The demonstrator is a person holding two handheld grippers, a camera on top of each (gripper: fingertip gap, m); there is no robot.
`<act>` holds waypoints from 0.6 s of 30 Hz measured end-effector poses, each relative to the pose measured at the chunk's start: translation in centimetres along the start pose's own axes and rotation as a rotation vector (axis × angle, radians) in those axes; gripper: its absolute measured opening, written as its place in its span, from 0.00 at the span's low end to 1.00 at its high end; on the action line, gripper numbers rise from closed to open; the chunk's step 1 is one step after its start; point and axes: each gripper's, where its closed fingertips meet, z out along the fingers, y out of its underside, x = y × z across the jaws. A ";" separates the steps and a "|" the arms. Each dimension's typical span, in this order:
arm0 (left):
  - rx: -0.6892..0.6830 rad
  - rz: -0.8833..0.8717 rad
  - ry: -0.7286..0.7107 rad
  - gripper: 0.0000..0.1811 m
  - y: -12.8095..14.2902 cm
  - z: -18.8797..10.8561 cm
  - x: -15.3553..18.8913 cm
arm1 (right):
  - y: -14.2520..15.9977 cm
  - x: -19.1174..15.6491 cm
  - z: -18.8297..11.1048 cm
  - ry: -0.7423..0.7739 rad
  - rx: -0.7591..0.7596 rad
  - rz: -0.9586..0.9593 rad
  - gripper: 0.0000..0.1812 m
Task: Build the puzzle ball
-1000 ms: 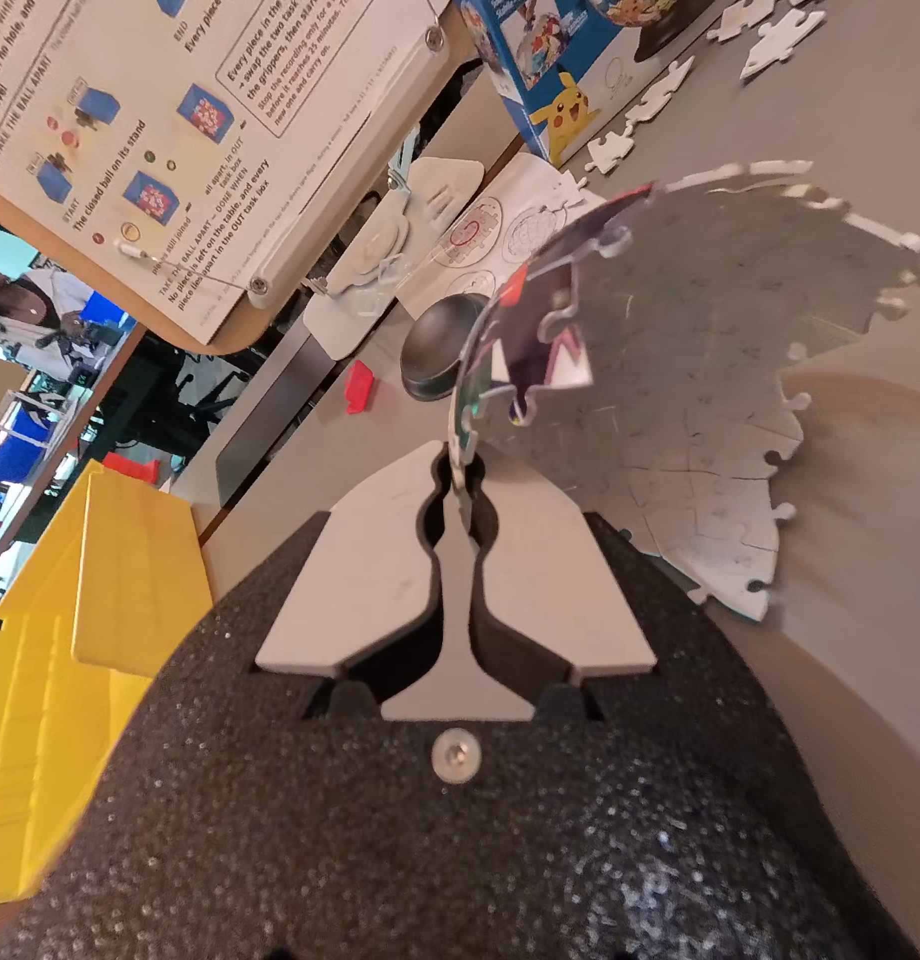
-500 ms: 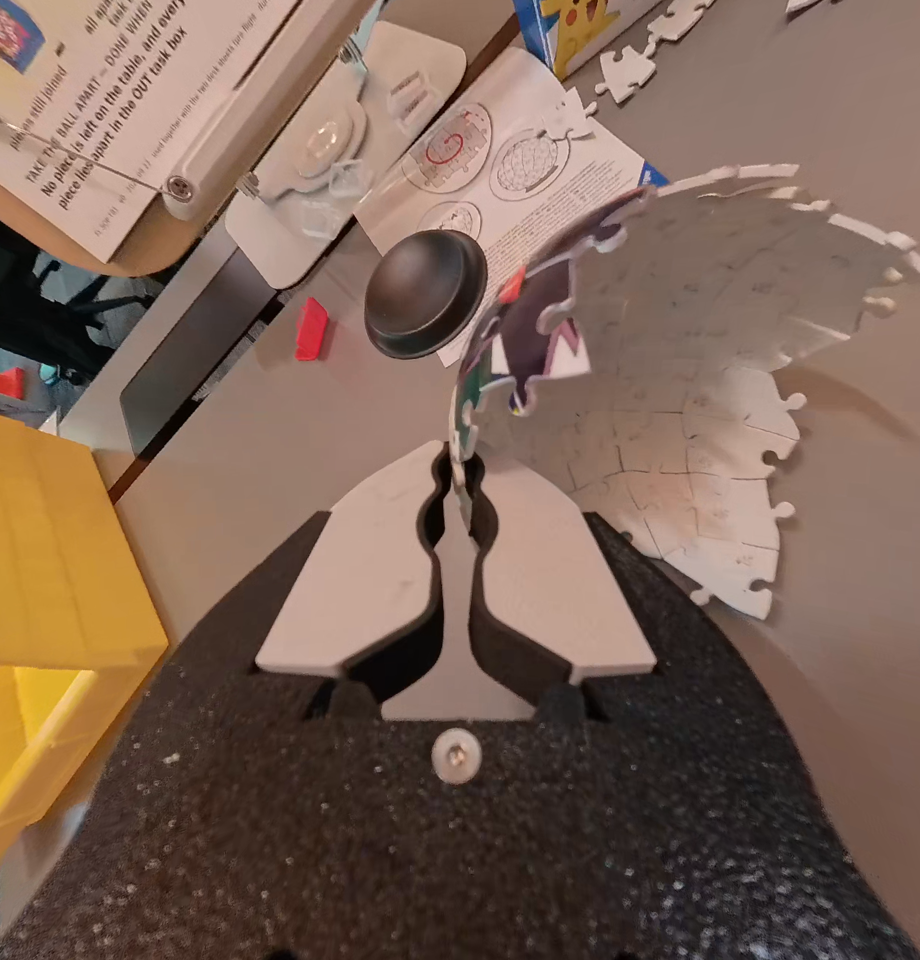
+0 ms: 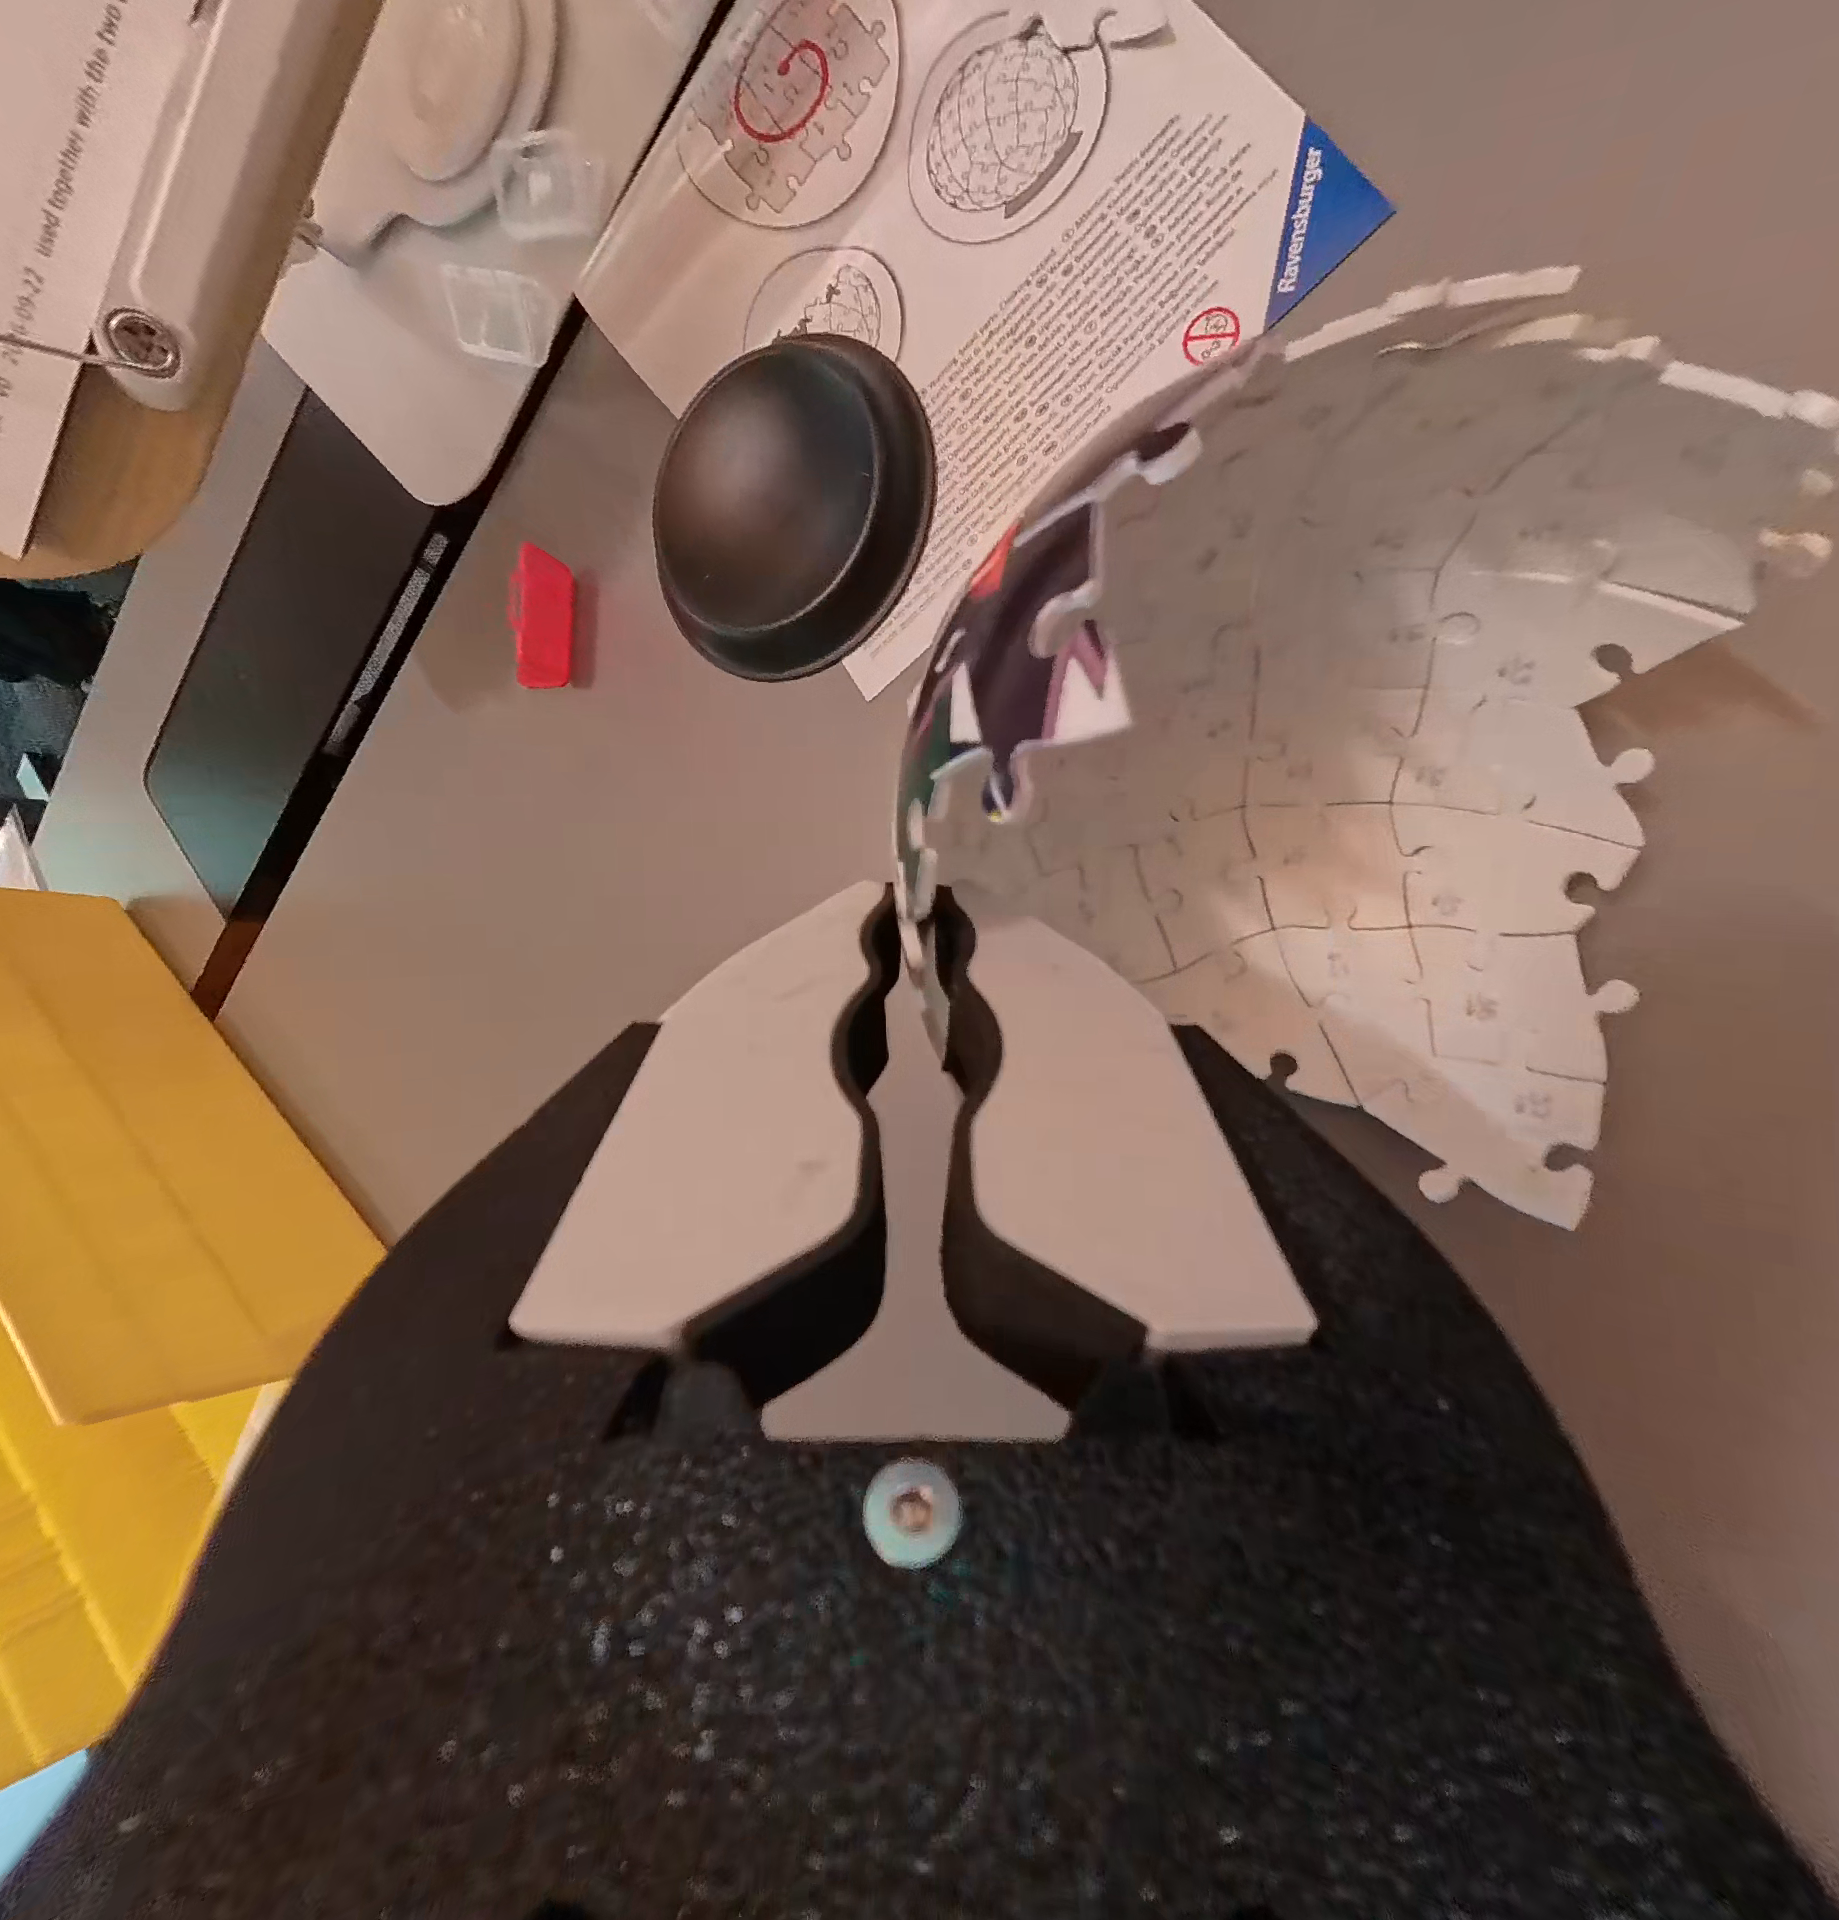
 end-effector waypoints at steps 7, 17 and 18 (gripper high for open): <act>-0.044 0.019 -0.007 0.04 -0.3 0.3 -0.7 | 1.0 0.0 3.5 -0.060 -0.145 -0.008 0.20; -0.039 0.003 -0.023 0.03 -0.5 0.7 -1.5 | 0.8 -0.6 4.1 -0.128 -0.176 -0.041 0.07; -0.042 0.004 -0.025 0.04 -0.5 0.7 -1.5 | 0.8 -0.7 4.1 -0.127 -0.175 -0.060 0.05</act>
